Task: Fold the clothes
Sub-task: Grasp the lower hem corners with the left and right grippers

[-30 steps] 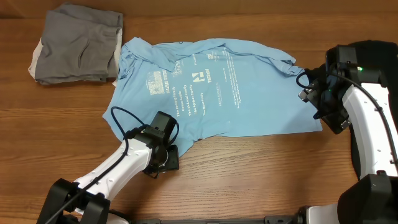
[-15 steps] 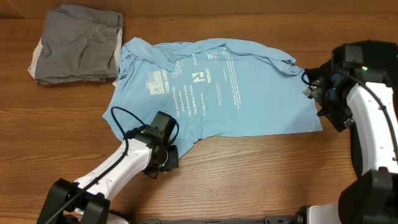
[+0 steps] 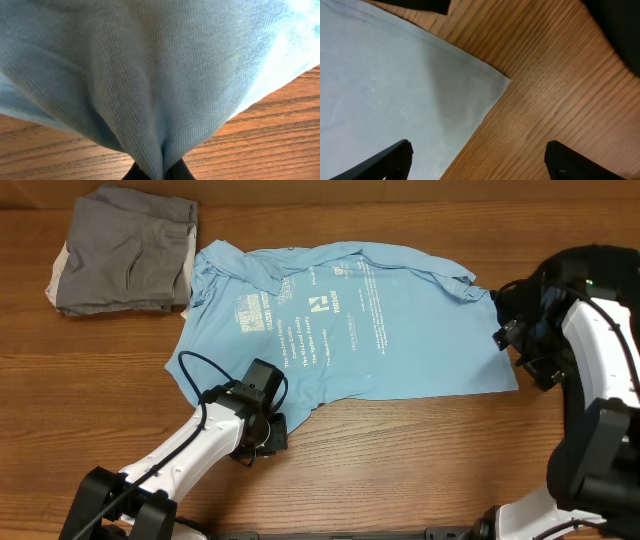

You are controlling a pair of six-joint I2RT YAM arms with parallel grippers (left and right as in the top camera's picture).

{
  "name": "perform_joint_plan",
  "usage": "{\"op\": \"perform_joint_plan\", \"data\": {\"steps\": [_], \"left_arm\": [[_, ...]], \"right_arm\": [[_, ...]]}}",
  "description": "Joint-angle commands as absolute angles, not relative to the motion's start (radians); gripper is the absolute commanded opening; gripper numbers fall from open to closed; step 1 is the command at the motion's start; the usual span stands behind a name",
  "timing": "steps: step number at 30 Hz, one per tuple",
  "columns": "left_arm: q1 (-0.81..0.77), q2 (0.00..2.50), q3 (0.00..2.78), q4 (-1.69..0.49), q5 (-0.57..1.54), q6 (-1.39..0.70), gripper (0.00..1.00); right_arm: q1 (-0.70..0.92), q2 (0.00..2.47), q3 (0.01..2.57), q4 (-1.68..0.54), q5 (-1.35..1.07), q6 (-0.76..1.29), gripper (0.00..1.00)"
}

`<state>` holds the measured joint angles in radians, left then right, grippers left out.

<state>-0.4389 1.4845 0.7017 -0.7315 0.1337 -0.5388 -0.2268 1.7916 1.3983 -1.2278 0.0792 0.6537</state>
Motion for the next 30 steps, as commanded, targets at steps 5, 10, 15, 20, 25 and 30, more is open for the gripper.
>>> {"op": "perform_joint_plan", "data": {"steps": [5, 10, 15, 20, 25, 30], "left_arm": [[-0.447, 1.492, 0.693, -0.726, 0.123, -0.515, 0.04], [-0.447, 1.492, 0.693, -0.726, 0.123, -0.508, 0.05], [-0.447, 1.492, 0.693, -0.727, 0.123, -0.503, 0.05], [-0.447, 1.492, 0.693, -0.725, 0.123, -0.501, 0.05], [-0.447, 1.492, 0.693, -0.725, 0.123, -0.501, 0.05], [-0.447, 1.492, 0.693, -0.725, 0.121, -0.500, 0.06]], "right_arm": [[-0.225, 1.828, 1.386, -1.207, 0.065, 0.650, 0.87], [-0.225, 1.829, 1.320, -1.126, 0.082, 0.650, 0.91], [-0.226, 1.829, 1.256, -1.034, 0.096, 0.649, 0.95], [-0.227, 1.829, 1.247, -1.023, 0.123, 0.650, 0.93], [-0.233, 1.829, 1.229, -1.002, 0.138, 0.649, 0.84], [-0.257, 1.829, 1.188, -0.954, 0.137, 0.646, 0.84]]}}
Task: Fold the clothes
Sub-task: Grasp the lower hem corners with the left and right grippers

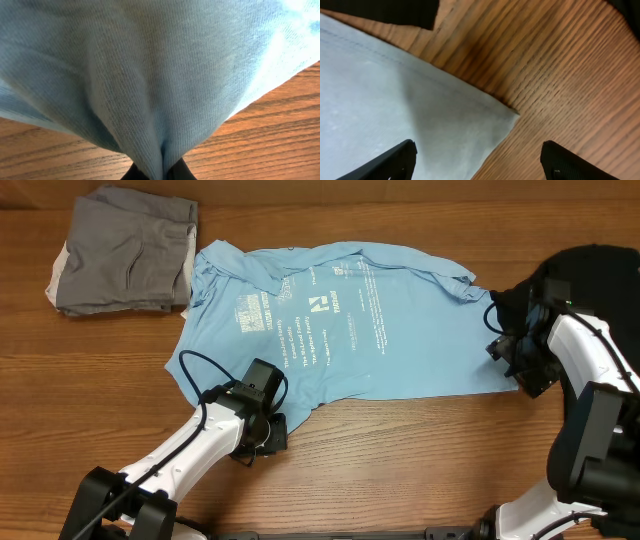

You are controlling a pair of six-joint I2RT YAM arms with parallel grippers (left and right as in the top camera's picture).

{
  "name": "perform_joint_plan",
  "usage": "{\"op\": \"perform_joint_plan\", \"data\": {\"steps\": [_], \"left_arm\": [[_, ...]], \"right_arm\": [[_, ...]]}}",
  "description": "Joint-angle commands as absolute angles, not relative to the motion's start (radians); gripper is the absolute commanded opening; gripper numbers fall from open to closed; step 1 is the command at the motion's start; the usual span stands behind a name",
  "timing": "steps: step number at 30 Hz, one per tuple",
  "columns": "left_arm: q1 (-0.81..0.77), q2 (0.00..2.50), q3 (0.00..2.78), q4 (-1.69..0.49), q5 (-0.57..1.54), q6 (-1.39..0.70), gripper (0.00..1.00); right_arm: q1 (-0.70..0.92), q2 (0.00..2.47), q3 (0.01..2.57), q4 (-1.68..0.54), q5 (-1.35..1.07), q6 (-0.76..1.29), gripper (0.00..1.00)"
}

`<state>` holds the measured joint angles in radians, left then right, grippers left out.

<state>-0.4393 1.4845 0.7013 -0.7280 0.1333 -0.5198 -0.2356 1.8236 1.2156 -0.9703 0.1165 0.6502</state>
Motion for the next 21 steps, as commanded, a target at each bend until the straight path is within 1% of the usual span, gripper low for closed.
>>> {"op": "perform_joint_plan", "data": {"steps": [1, 5, 11, 14, 15, 21], "left_arm": [[-0.447, 1.492, 0.693, -0.724, 0.120, -0.500, 0.06], [-0.447, 1.492, 0.693, -0.724, 0.120, -0.500, 0.06], [-0.447, 1.492, 0.693, -0.720, 0.119, -0.500, 0.07], [-0.447, 1.492, 0.693, -0.721, 0.120, -0.500, 0.07], [-0.447, 1.492, 0.693, -0.721, 0.120, -0.500, 0.07], [-0.447, 1.492, 0.693, -0.721, 0.120, -0.493, 0.07]], "right_arm": [[-0.260, 1.829, 1.185, -0.950, 0.134, 0.643, 0.84], [-0.276, 1.831, 1.184, -0.931, 0.110, 0.597, 0.83], [-0.277, 1.843, 1.184, -0.913, 0.110, 0.597, 0.83], [-0.277, 1.869, 1.184, -0.907, 0.111, 0.593, 0.76], [-0.277, 1.877, 1.184, -0.901, 0.111, 0.594, 0.75], [-0.277, 1.902, 1.184, -0.882, 0.104, 0.594, 0.75]]}}
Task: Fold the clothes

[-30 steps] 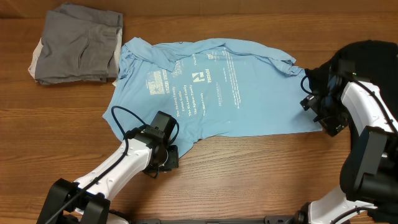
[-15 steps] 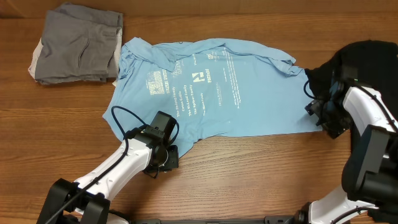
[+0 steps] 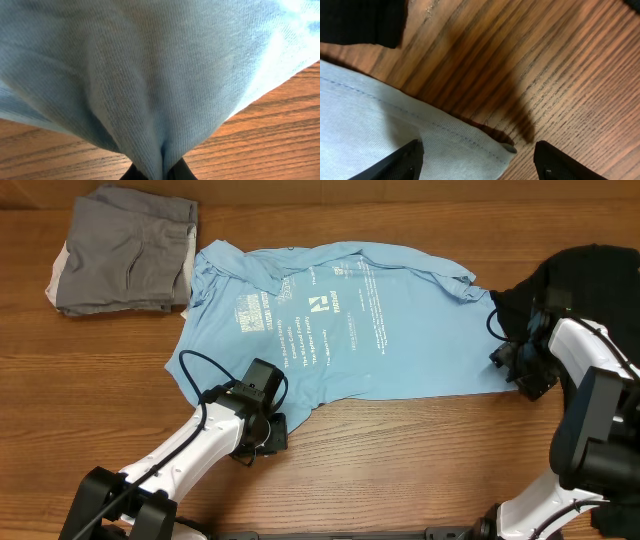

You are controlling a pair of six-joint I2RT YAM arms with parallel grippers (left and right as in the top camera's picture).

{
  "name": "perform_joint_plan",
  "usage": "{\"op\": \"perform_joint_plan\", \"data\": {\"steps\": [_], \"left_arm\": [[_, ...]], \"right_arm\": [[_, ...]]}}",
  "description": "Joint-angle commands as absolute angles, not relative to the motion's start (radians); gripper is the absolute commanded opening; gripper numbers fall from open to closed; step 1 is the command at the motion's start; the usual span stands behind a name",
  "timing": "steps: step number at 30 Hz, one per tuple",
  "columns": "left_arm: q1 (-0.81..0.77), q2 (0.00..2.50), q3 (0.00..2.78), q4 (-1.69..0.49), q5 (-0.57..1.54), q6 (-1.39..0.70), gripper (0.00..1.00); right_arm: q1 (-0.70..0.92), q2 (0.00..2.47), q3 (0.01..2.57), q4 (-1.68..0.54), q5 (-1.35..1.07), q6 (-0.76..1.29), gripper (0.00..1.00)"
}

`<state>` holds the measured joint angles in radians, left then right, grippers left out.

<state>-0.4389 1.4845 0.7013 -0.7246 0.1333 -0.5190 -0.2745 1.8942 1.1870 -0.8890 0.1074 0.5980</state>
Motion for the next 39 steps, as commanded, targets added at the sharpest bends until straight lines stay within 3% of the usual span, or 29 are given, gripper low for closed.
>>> {"op": "perform_joint_plan", "data": {"steps": [1, 6, 16, 22, 28, 32, 34, 39], "left_arm": [[-0.447, 1.492, 0.693, -0.721, 0.120, -0.494, 0.07], [-0.447, 1.492, 0.693, -0.721, 0.120, -0.494, 0.08], [-0.447, 1.492, 0.693, -0.721, 0.120, -0.494, 0.08], [-0.447, 1.492, 0.693, -0.721, 0.120, -0.493, 0.08], [-0.447, 1.492, 0.694, -0.724, 0.124, -0.494, 0.04], [-0.447, 1.478, 0.716, -0.764, 0.124, -0.493, 0.04], [-0.447, 1.457, 0.735, -0.807, 0.124, -0.494, 0.04], [-0.447, 1.349, 0.776, -0.957, 0.135, -0.509, 0.04]], "right_arm": [[-0.278, 1.907, 1.184, -0.882, 0.104, 0.594, 0.75], [-0.277, 1.942, 1.184, -0.875, 0.104, 0.594, 0.74], [-0.277, 1.958, 1.177, -0.871, 0.104, 0.599, 0.47], [-0.277, 1.958, 1.177, -0.869, 0.104, 0.610, 0.42], [-0.278, 1.958, 1.177, -0.905, 0.136, 0.657, 0.22], [-0.278, 1.954, 1.177, -0.942, 0.149, 0.704, 0.14], [-0.278, 1.940, 1.177, -0.962, 0.149, 0.730, 0.04], [-0.277, 1.842, 1.179, -1.012, 0.105, 0.764, 0.04]]}}
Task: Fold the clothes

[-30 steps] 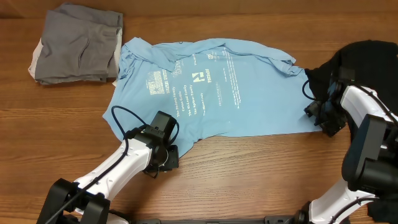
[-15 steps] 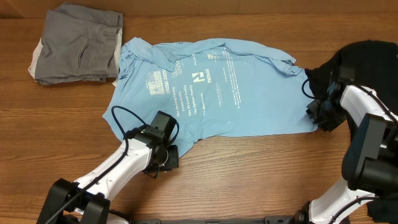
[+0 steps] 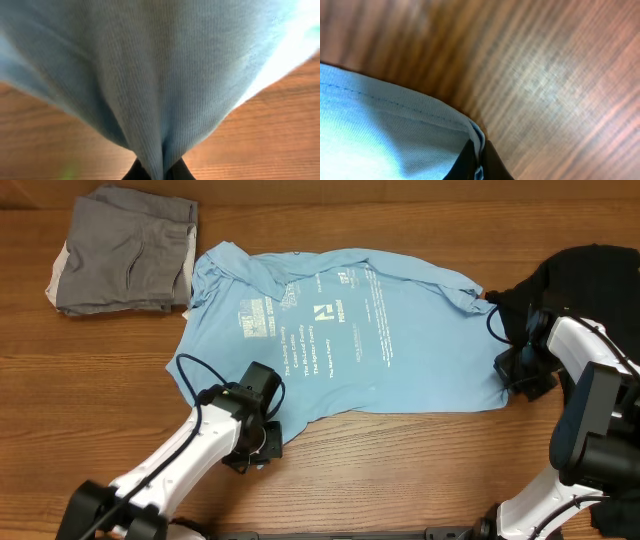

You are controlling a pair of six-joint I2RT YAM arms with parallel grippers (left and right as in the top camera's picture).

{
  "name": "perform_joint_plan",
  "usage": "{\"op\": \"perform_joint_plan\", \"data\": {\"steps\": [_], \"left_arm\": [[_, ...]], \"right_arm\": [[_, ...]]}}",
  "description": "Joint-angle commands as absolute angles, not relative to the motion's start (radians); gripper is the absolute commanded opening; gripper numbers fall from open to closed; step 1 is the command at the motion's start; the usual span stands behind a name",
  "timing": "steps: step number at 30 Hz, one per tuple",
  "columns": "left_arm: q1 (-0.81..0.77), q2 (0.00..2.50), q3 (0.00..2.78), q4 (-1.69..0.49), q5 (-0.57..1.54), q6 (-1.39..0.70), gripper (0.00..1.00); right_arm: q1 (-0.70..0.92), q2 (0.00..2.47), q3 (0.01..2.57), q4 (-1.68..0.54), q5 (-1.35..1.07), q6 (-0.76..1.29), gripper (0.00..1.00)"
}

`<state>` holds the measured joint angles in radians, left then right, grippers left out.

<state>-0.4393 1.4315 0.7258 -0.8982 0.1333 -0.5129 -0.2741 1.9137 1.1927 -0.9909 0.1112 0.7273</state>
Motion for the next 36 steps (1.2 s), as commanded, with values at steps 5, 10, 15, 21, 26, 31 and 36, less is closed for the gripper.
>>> {"op": "perform_joint_plan", "data": {"steps": [5, 10, 15, 21, 26, 31, 36], "left_arm": [[-0.447, 1.227, 0.792, -1.075, 0.180, -0.524, 0.04], [-0.447, 1.110, 0.793, -1.171, 0.210, -0.543, 0.04], [-0.447, 1.019, 0.793, -1.283, 0.210, -0.560, 0.04], [-0.447, 0.947, 0.793, -1.372, 0.212, -0.573, 0.04], [-0.447, 0.944, 0.792, -1.436, 0.228, -0.572, 0.04], [-0.447, 0.944, 0.792, -1.465, 0.229, -0.561, 0.13], [-0.447, 0.944, 0.792, -1.454, 0.229, -0.546, 0.79]], "right_arm": [[-0.277, 1.724, 1.179, -1.082, 0.104, 0.764, 0.04], [-0.277, 1.611, 1.179, -1.164, 0.104, 0.764, 0.04], [-0.277, 1.515, 1.179, -1.222, 0.104, 0.764, 0.04], [-0.277, 1.431, 1.179, -1.287, 0.104, 0.764, 0.04], [-0.277, 1.395, 1.179, -1.341, 0.162, 0.809, 0.04], [-0.277, 1.358, 1.179, -1.357, 0.209, 0.831, 0.07], [-0.277, 1.355, 1.179, -1.350, 0.197, 0.806, 0.83]]}}
